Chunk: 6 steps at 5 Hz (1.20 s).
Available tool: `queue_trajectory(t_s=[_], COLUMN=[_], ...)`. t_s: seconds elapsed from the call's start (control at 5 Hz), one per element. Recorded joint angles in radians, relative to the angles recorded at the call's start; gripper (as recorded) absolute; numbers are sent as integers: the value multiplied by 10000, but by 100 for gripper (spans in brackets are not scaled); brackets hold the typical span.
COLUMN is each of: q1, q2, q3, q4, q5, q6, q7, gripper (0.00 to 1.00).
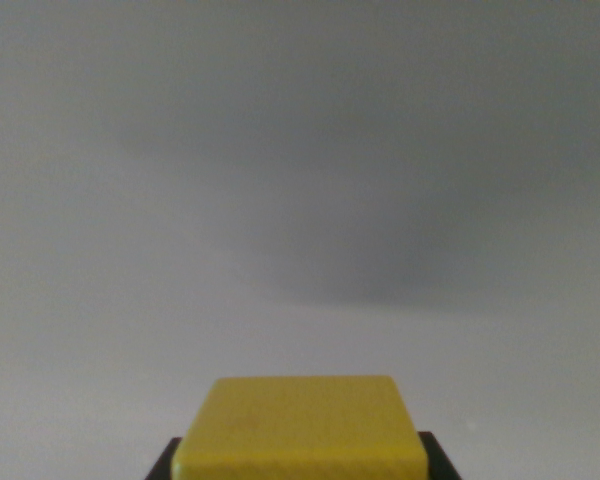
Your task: Pick yellow cube
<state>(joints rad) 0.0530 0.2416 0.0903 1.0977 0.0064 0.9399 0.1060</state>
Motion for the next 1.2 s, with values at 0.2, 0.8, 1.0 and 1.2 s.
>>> queue_trajectory(t_s=[0.2, 0.8, 1.0, 1.2], q1=[-6, -13, -19, -19], q2=[-180, -365, -549, -549], q3=[4, 7, 11, 11], q4=[270, 548, 824, 824], q5=[16, 32, 49, 49], q6=[449, 912, 1371, 1371], q7=[-3, -6, -9, -9], gripper=[100, 100, 100, 100])
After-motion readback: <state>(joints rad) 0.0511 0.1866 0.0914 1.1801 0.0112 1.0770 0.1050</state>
